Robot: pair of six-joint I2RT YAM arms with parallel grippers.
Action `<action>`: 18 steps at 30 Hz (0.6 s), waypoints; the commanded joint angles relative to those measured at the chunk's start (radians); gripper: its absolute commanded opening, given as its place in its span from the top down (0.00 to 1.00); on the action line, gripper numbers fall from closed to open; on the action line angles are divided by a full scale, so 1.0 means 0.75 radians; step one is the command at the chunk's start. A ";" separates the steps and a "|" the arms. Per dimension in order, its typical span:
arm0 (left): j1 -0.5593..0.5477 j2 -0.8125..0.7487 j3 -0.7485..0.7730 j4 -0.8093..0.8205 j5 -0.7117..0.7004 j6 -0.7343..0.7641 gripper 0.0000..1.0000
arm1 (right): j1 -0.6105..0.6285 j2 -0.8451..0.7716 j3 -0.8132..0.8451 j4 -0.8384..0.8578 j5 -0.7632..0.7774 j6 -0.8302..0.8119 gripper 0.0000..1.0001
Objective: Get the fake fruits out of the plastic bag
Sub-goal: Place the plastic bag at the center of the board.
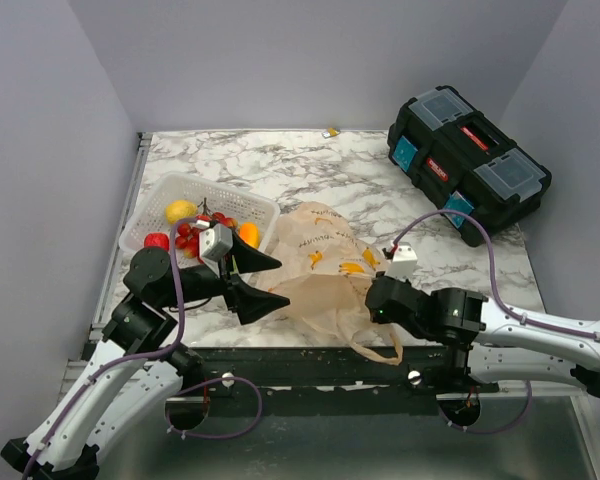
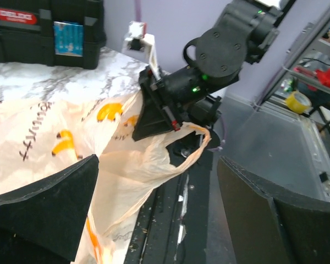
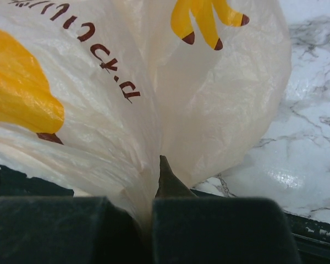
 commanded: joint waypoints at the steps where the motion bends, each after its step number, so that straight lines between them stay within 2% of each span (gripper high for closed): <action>1: -0.008 -0.046 0.022 -0.092 -0.173 0.076 0.12 | 0.001 0.002 0.099 -0.021 0.214 -0.060 0.99; 5: -0.008 -0.052 0.020 -0.100 -0.190 0.085 0.11 | 0.000 -0.018 0.099 0.048 0.276 -0.226 0.99; 10: -0.008 -0.072 -0.003 -0.094 -0.234 0.082 0.11 | 0.001 -0.192 -0.024 0.445 0.203 -0.424 0.99; 12: -0.009 -0.084 0.003 -0.097 -0.264 0.085 0.11 | -0.001 -0.226 -0.020 0.548 0.235 -0.509 0.99; 15: -0.008 -0.125 0.018 -0.134 -0.431 0.084 0.10 | -0.042 -0.164 0.108 0.592 0.333 -0.634 0.99; 18: -0.008 -0.186 0.020 -0.164 -0.627 0.091 0.09 | -0.175 0.022 0.364 0.523 0.293 -0.756 0.99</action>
